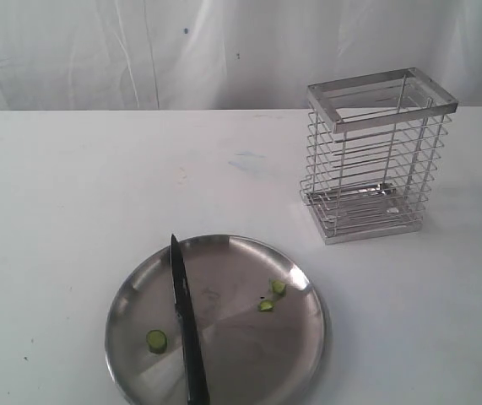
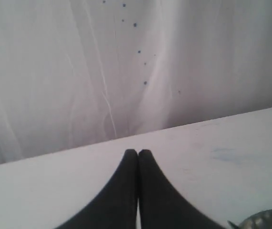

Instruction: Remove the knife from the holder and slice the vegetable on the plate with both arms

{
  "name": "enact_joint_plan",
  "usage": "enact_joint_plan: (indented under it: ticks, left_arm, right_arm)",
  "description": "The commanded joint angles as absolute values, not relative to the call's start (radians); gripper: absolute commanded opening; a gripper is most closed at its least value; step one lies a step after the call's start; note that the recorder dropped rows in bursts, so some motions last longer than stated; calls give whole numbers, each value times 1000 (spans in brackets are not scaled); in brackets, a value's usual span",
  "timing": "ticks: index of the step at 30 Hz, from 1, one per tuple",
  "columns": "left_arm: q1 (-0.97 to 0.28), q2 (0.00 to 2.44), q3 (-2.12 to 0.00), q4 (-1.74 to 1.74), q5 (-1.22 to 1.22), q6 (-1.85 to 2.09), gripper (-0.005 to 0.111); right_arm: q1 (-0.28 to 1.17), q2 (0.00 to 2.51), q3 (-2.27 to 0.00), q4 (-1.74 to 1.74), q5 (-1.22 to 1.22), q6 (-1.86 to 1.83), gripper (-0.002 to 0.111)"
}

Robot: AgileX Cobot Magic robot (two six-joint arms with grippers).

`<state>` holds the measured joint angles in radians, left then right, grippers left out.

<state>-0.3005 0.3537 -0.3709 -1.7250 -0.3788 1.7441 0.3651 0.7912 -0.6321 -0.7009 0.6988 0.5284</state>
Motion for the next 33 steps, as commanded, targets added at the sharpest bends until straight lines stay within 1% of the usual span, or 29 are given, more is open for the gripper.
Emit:
enact_joint_plan:
  ticks: [1,3,5,6,8,10,12,15,17,26,28,33]
  left_arm:
    - [-301,327,-423,-1744,-548,2021,0]
    - [-301,327,-462,-1744,-742,2114,0]
    - [-301,325,-483,-1744,-941,2114,0]
    - [-301,325,-485,-1744,-1002,2114,0]
    - [-301,321,-478,-1744,-1034,2114,0]
    - [-301,311,-467,-1744,-962,2104,0]
    - [-301,303,-446,-1744,-809,2047,0]
    - [-301,303,-399,-1744,-592,2014,0]
    - [-301,303,-371,-1744,-524,2010,0]
    - [-301,303,-345,-1744,-550,1996,0]
    - [-301,303,-345,-1744,-550,1996,0]
    - [-301,303,-345,-1744,-548,1996,0]
  right_arm:
    - [252,643,-615,-1056,716,730,0]
    - [225,624,-615,-1129,743,935,0]
    - [217,606,-609,-1071,751,1127,0]
    - [217,597,-604,-1017,726,1147,0]
    - [217,569,-581,-859,598,1082,0]
    - [219,541,-556,-699,453,938,0]
    - [221,510,-536,-537,371,733,0]
    - [221,476,-520,-336,375,488,0]
    - [221,450,-520,-274,433,377,0]
    - [221,293,-522,-249,776,381,0]
    - [221,269,-522,-249,815,381,0]
    - [221,249,-522,-249,820,381,0]
